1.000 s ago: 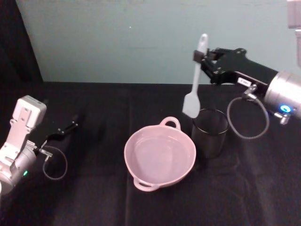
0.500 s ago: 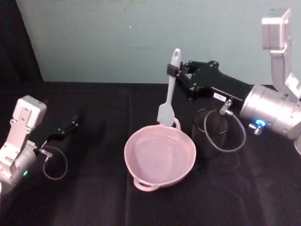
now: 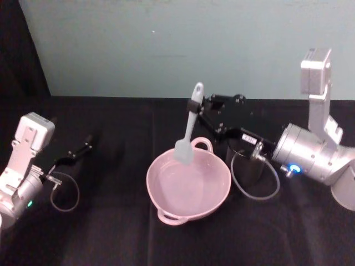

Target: Use the one hand to pick up the spoon and stir the clear water in the bowl.

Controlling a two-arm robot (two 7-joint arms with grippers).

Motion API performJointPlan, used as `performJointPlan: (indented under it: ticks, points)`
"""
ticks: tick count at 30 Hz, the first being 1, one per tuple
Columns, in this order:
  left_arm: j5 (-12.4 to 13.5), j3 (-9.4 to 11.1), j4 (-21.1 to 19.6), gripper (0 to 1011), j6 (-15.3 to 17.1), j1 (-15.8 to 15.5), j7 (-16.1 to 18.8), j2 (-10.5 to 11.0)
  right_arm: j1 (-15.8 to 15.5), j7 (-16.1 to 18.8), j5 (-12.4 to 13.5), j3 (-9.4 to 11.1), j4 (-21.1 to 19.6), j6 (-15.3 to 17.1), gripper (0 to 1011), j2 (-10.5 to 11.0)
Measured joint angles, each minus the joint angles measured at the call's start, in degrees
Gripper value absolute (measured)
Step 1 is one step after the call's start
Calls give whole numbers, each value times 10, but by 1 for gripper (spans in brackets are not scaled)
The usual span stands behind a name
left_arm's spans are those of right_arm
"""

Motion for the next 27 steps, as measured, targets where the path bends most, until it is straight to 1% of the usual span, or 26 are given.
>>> performJointPlan:
  ticks: [1,5,8,10,13,14,17,22,27]
  points:
    - [0,0,0,1005,0,0,0,0,-3,4,-4,-2,6,-9,119,-2]
    - [0,0,0,1005,0,0,0,0,-7,15,-13,-7,25,-25,118,-8]
    - [0,0,0,1005,0,0,0,0,-9,20,-18,-9,35,-33,118,-12]
    - [0,0,0,1005,0,0,0,0,-12,27,-28,-13,50,-45,118,-17]
    - [0,0,0,1005,0,0,0,0,-15,28,-40,-16,58,-58,118,-21]
    - [0,0,0,1005,0,0,0,0,-16,28,-49,-18,63,-66,119,-23]
    - [0,0,0,1005,0,0,0,0,-19,29,-65,-21,71,-77,118,-28]
    - [0,0,0,1005,0,0,0,0,-21,29,-80,-21,81,-86,118,-34]
    - [0,0,0,1005,0,0,0,0,-24,28,-83,-15,86,-88,119,-40]
